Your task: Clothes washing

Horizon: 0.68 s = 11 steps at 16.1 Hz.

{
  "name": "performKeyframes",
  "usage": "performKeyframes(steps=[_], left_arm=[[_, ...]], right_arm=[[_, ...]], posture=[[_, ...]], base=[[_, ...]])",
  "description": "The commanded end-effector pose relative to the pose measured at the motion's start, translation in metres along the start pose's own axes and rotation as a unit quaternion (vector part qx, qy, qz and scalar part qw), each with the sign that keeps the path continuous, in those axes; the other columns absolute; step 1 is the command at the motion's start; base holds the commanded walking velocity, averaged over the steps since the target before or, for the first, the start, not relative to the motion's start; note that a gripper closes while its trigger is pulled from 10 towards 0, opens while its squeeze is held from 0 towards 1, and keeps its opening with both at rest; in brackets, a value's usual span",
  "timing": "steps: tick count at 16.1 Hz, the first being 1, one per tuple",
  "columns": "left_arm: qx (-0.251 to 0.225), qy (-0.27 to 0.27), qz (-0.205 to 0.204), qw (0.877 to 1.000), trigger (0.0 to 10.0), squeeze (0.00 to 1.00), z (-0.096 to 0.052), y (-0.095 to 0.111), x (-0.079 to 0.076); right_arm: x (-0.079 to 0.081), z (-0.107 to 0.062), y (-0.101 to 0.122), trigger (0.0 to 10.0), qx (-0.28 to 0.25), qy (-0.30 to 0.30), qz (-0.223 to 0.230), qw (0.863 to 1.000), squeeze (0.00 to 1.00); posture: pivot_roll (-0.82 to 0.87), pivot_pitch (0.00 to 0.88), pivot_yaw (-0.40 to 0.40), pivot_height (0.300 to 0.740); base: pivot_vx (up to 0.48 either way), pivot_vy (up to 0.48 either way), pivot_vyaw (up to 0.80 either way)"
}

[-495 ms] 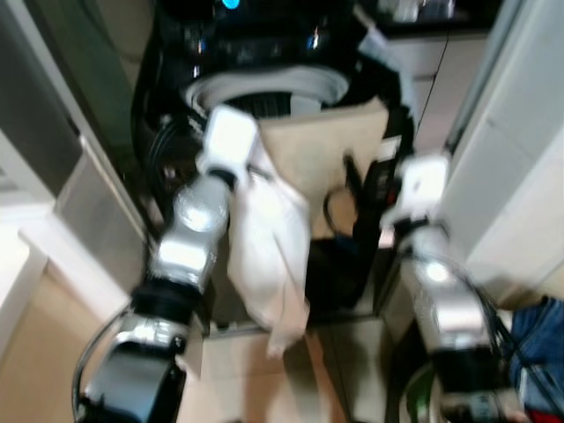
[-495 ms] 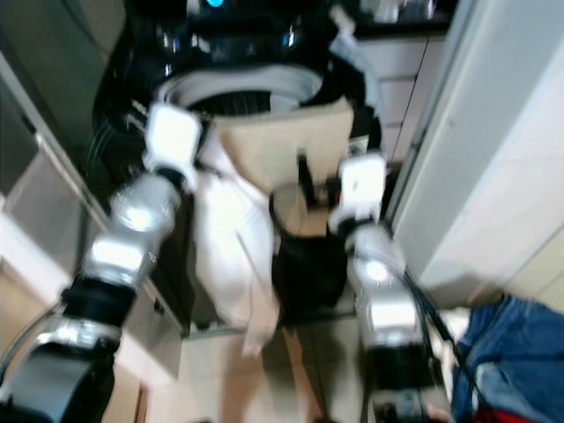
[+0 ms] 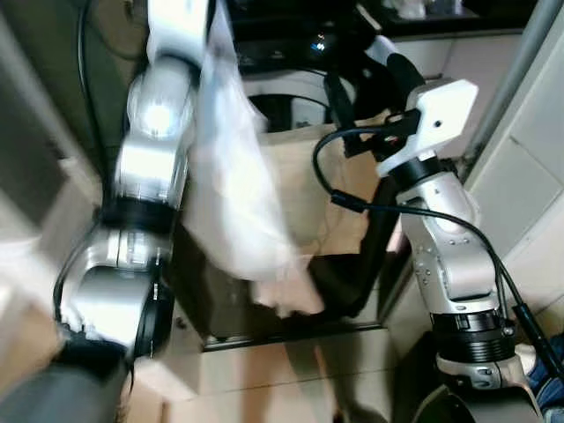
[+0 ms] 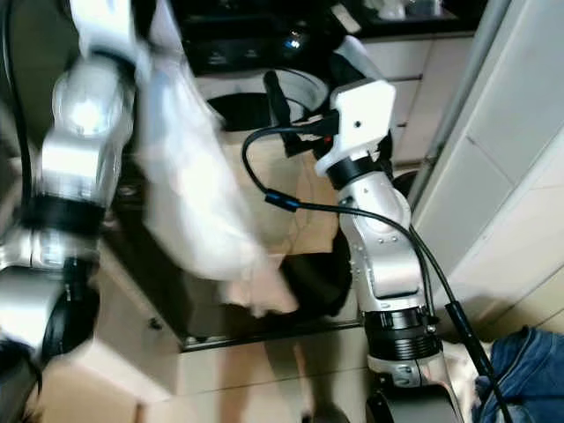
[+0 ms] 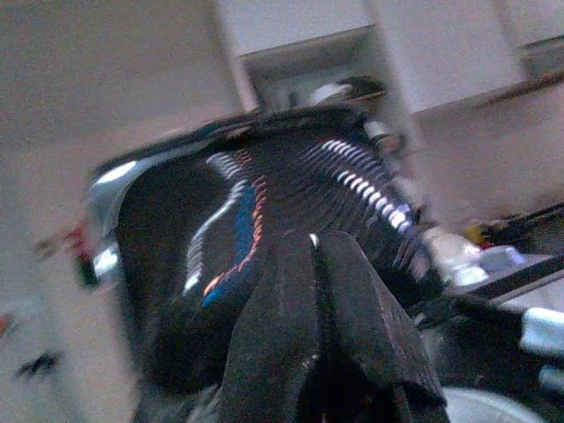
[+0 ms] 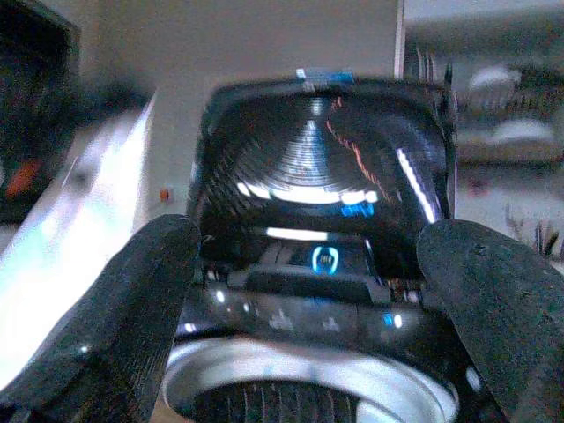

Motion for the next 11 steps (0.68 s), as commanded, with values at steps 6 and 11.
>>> performKeyframes(steps=[6,11], left_arm=[[-0.103,-0.007,0.099,0.990,10.0,0.00,0.073,0.130,0.048],[0.022,0.020,0.424,0.905,10.0,0.00,0.073,0.093,0.073]], right_arm=[[0.005,-0.020,-0.008,10.0,0.023,-0.010,0.022,0.999,0.19],[0.024,-0.057,-0.025,10.0,0.062,-0.043,0.035,0.997,0.20]], posture=[[-0.20,0.000,0.121,0.740],[-0.29,0.000,0.272,0.740]], base=[[0.462,0.000,0.00],[0.461,0.000,0.00]])
Point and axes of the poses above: a point about 5 cm out from each wrist's last joint towards the gripper, its own z axis pointing out of the wrist towards the gripper, its own y axis along the axis of the wrist's last joint, x = y × z, the point moved 2 cm from there along z, pointing out of the wrist towards the gripper, and after that the axes turned 11 degrees about z, right-handed, at the moved point
